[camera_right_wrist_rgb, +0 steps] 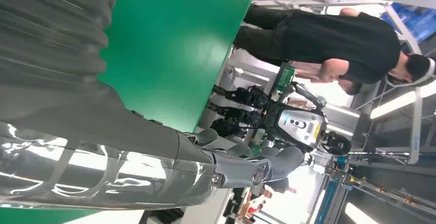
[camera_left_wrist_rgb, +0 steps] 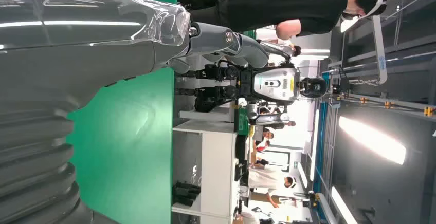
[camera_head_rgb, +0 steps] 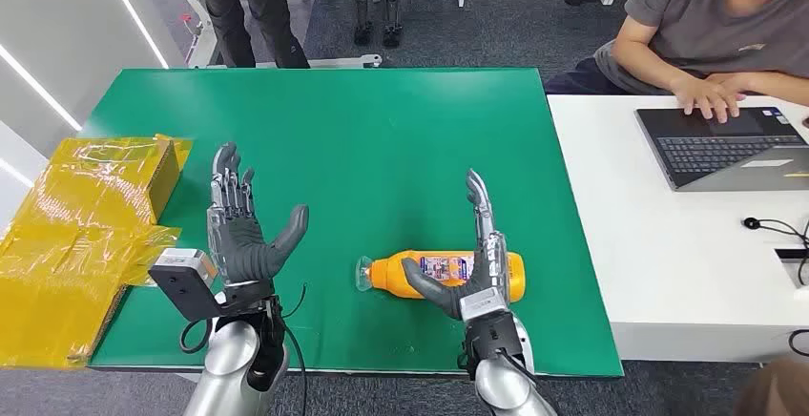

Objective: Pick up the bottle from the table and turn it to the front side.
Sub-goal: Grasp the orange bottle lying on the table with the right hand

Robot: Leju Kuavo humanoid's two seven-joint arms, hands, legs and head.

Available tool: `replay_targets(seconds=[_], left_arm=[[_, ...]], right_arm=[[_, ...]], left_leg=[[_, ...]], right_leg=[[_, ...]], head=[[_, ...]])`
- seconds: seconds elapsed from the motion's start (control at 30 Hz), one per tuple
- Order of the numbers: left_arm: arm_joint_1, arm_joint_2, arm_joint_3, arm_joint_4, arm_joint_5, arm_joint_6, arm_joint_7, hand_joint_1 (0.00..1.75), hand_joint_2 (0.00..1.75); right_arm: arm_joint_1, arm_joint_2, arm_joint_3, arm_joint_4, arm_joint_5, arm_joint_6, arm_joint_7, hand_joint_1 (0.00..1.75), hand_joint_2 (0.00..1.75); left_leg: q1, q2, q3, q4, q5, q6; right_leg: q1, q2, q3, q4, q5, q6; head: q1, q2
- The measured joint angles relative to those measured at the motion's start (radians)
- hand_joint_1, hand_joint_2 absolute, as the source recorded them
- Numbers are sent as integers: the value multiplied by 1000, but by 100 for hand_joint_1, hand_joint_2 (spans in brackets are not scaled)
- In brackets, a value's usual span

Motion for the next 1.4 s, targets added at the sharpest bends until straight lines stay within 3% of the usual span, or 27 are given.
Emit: replay_targets(seconds=[0.23, 0.47, 0.6, 0.8, 1.1, 1.4], left_arm=[[0, 0, 1, 0, -9, -15, 0, 0, 175], [-5, 0, 7, 0, -18, -43, 0, 0, 175], [-12, 0, 10, 0, -20, -57, 0, 0, 175], [-28, -2, 11, 3, -23, -70, 1, 0, 175], [-46, -12, -3, 18, 5, -78, 22, 0, 175], [-61, -16, -29, 47, 53, -42, 24, 0, 175]], right_arm=[[-23, -20, 5, -6, 234, 54, 137, 0, 175], [-114, -88, 8, 12, 525, 306, 347, 0, 175], [-190, -138, 29, 63, 631, 423, 406, 0, 175], [-252, -214, 67, 136, 632, 559, 440, 0, 175], [-291, -363, 126, 155, 514, 736, 460, 0, 175], [-441, -405, 247, 267, 429, 844, 420, 0, 175]], left_leg=[[0, 0, 0, 0, 0, 0], [0, 0, 0, 1, 0, 0], [0, 0, 0, 1, 1, 1], [0, -1, 0, 1, 0, 1], [-1, 0, 0, 2, 0, 1], [0, 0, 0, 2, 0, 1]], right_leg=[[0, 0, 0, 0, 0, 0], [0, 0, 0, 0, 1, 0], [0, 0, 0, 0, 1, 1], [0, -1, 0, 0, 1, 1], [-1, 0, 0, -1, 1, 1], [0, 0, 0, 0, 1, 1]], head=[[0, 0], [0, 0], [0, 0], [0, 0], [0, 0], [0, 0]])
